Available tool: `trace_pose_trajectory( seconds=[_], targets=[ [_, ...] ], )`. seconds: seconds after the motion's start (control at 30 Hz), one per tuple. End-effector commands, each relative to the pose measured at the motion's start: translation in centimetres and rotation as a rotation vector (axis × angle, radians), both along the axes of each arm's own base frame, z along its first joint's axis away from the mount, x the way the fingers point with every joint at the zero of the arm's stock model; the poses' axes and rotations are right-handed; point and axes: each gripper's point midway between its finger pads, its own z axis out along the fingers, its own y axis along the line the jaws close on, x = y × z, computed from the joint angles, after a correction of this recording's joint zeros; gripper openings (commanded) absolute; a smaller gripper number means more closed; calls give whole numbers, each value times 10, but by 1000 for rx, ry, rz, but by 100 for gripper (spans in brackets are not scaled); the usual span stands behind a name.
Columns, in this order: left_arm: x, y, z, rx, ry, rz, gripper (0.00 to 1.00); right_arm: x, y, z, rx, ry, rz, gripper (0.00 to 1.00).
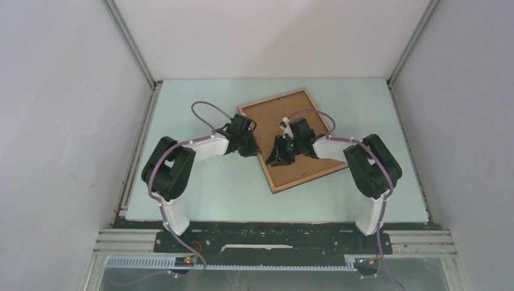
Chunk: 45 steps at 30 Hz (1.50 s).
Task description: Put the photo into the frame
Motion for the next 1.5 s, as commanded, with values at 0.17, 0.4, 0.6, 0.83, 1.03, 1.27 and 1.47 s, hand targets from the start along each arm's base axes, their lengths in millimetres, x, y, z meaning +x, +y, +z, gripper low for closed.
trace_pose_trajectory(
  seconds=[0.17, 0.4, 0.6, 0.83, 1.03, 1.27, 1.47],
  targets=[
    [6, -21, 20, -167, -46, -16, 0, 8, -1, -4, 10, 34, -18, 39],
    [8, -25, 26, -192, -51, -4, 0, 7, 3, -3, 34, 51, 5, 37],
    [6, -24, 23, -194, -32, 7, 0, 6, 10, -4, 80, 89, 49, 36],
    [5, -25, 24, -204, -26, 12, 0, -3, 31, 4, 199, 154, 103, 34],
    [8, -22, 31, -199, -49, 18, 0, 4, 33, 8, 205, 132, 80, 33],
    [7, -14, 23, -170, -31, 26, 0, 16, -3, 30, 14, -113, -8, 37],
    [2, -12, 15, -161, -13, 22, 0, 17, -9, 22, -4, -104, -1, 39]
  ],
)
